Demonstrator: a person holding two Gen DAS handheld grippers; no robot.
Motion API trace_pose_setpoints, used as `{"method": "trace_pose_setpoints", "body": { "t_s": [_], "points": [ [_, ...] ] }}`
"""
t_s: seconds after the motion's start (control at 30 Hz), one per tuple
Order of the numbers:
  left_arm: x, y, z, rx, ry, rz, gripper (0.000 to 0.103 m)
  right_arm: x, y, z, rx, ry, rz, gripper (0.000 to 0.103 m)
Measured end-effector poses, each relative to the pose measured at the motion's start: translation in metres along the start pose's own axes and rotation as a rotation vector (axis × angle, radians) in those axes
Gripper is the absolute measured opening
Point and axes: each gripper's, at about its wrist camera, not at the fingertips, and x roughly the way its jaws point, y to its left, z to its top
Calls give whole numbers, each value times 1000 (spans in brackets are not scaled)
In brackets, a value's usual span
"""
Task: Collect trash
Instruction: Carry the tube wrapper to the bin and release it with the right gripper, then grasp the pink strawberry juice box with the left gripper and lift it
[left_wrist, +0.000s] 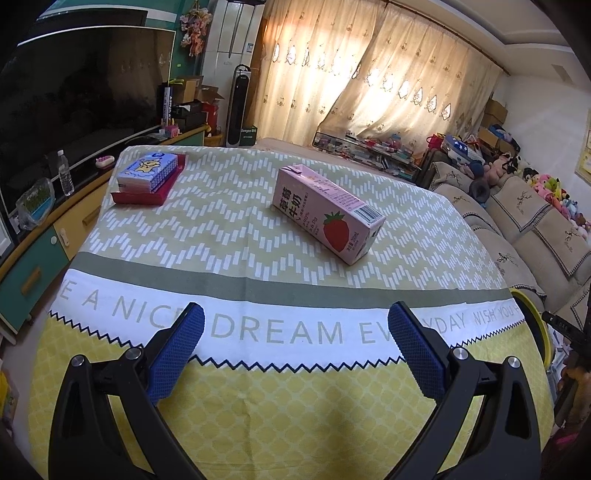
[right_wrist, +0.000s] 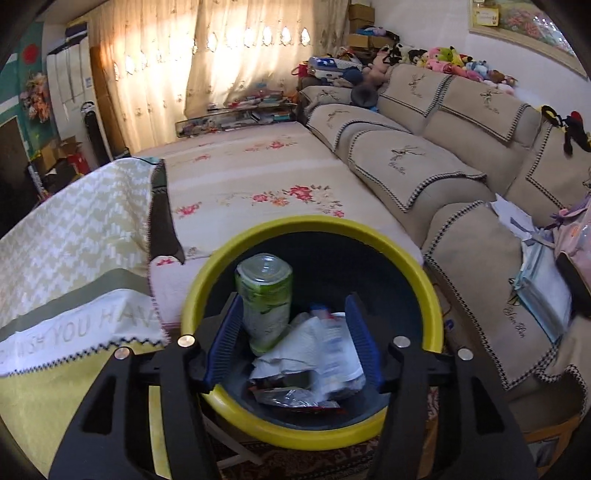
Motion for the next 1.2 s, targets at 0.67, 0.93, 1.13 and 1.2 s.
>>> {"method": "trace_pose_setpoints", "body": {
  "t_s": [0.67, 0.93, 1.13, 1.2],
  "points": [
    [71, -86, 47, -18, 115, 169, 98, -29, -12, 0, 55, -76, 188, 63],
    [122, -87, 62, -65, 129, 274, 98, -27, -15, -1, 70, -67, 222, 63],
    [126, -67, 66, -109, 118, 297, 90, -22, -17, -2, 74, -54, 226, 64],
    [123, -62, 67, -119, 107, 297, 88, -21, -16, -2, 73, -51, 226, 64]
  ]
}}
